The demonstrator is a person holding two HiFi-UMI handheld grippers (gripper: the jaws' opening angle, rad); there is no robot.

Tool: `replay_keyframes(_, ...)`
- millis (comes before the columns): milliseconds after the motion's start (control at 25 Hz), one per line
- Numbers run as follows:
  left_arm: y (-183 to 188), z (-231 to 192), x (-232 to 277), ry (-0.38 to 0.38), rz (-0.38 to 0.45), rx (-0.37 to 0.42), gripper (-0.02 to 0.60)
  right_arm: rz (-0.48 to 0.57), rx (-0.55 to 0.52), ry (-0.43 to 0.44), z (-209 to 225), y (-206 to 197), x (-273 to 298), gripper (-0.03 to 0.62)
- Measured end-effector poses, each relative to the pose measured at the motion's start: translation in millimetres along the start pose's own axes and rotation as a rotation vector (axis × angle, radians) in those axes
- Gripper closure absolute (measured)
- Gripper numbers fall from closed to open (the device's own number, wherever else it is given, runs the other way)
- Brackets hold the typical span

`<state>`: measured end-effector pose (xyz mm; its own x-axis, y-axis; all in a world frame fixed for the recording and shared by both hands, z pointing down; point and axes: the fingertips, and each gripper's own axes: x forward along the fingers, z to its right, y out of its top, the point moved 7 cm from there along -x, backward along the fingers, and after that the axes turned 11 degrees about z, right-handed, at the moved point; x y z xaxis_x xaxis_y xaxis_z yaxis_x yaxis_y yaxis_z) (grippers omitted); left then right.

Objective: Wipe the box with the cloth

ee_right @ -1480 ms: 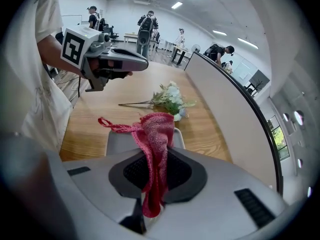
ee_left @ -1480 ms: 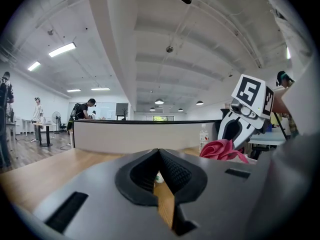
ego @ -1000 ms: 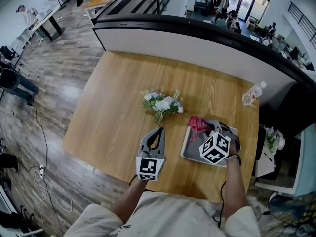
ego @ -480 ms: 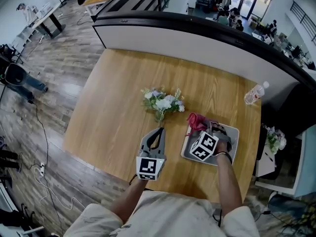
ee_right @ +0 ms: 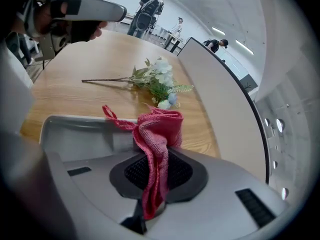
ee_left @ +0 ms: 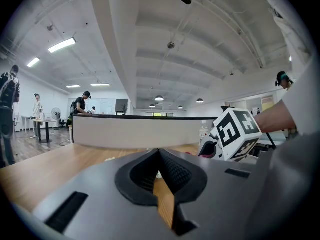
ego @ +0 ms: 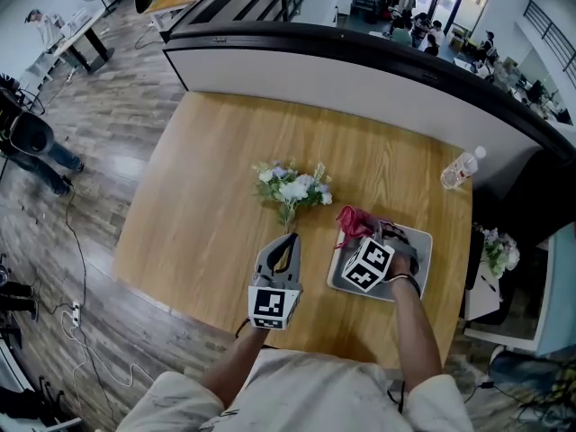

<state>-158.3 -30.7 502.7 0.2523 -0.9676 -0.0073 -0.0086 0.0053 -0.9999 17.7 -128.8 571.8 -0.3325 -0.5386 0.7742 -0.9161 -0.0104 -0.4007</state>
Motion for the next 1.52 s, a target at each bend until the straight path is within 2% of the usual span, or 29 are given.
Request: replay_keyframes(1520, 3, 5, -1, -0.002, 0.014, -0.002, 0.568, -0.03, 0.01, 0.048, -8, 3, -6, 0.54)
